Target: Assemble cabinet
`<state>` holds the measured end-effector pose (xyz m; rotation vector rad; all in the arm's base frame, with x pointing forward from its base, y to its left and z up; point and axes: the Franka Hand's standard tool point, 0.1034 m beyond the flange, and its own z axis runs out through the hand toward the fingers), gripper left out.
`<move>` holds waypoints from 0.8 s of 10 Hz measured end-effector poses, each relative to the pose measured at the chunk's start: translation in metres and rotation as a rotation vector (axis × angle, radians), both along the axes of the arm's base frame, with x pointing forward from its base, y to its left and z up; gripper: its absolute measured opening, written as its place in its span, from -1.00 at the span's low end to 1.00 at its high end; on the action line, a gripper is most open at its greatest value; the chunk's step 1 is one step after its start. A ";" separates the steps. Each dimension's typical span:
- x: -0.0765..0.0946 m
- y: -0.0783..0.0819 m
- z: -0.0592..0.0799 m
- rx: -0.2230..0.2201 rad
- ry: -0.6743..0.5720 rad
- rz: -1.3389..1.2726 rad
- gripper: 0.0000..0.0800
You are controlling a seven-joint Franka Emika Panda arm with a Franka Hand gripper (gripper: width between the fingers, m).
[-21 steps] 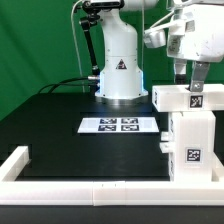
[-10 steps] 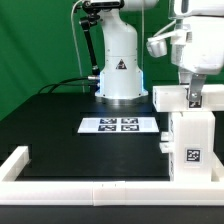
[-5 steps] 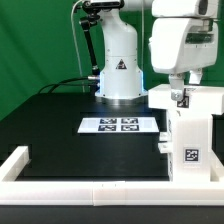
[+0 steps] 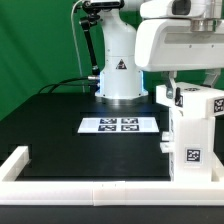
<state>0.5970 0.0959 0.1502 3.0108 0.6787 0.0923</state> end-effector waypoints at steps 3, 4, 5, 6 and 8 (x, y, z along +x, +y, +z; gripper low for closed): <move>0.001 -0.003 0.000 0.007 -0.007 -0.104 0.40; 0.001 -0.001 0.000 0.018 -0.010 -0.218 0.40; 0.001 -0.001 0.000 0.021 -0.011 -0.255 0.40; 0.000 0.000 0.000 0.029 -0.013 -0.339 0.40; -0.001 -0.001 0.001 0.049 -0.021 -0.515 0.40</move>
Offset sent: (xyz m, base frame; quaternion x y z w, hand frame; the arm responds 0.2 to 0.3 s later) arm 0.0000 0.0000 0.0000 0.0000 0.0000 0.1938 0.9810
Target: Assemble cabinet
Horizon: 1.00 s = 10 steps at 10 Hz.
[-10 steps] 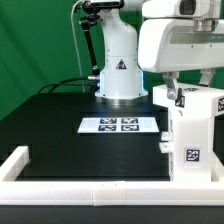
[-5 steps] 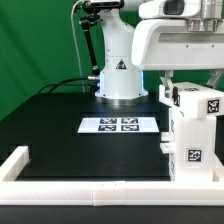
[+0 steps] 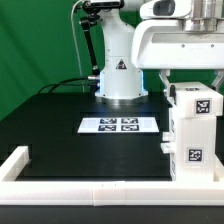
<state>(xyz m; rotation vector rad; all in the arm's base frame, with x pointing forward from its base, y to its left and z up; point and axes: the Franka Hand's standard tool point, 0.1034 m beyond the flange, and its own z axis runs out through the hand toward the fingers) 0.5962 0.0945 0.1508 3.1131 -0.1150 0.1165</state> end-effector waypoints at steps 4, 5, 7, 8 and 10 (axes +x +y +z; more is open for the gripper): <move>-0.002 -0.005 0.000 0.014 0.000 -0.278 0.40; -0.003 -0.005 0.000 0.014 0.002 -0.302 0.40; -0.004 -0.009 0.000 0.013 0.009 -0.396 0.40; -0.004 -0.008 0.000 0.013 0.010 -0.383 0.40; -0.005 -0.008 0.005 0.019 0.014 -0.378 0.81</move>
Offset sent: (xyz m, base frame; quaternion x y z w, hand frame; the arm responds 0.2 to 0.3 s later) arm 0.0016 -0.0015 0.0001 -0.0067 -0.0134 0.1931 0.9811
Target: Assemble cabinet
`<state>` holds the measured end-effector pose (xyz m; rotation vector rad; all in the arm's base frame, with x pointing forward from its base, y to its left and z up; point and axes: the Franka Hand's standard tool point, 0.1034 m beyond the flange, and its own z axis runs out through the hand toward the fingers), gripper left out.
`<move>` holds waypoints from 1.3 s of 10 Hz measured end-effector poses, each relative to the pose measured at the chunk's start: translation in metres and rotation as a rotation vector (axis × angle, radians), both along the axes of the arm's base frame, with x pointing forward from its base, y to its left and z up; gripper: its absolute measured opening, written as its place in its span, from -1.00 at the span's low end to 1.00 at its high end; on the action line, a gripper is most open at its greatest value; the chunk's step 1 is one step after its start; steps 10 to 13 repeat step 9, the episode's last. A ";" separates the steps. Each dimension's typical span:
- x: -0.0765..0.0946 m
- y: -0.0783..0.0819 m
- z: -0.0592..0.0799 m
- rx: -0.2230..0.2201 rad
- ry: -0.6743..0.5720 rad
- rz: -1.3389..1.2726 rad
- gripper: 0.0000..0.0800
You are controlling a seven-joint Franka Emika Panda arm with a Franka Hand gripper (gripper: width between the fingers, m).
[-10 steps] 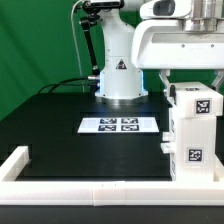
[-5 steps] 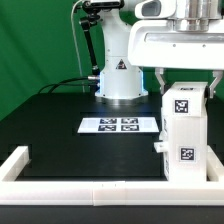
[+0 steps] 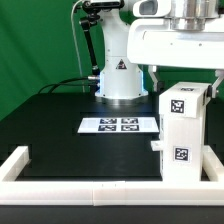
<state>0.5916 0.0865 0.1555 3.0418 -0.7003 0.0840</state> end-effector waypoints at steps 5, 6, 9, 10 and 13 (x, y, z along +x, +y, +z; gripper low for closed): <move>-0.001 0.005 0.028 0.027 -0.010 0.014 0.99; -0.002 0.008 0.027 0.027 -0.009 0.017 0.99; -0.002 0.008 0.026 0.027 -0.008 0.019 0.99; -0.002 0.008 0.026 0.027 -0.008 0.019 0.99; -0.002 0.008 0.026 0.027 -0.008 0.019 0.99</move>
Offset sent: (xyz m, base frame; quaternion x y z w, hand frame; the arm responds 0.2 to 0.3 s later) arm -0.0078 -0.0036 0.0276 0.0035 -0.0231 0.0008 0.9997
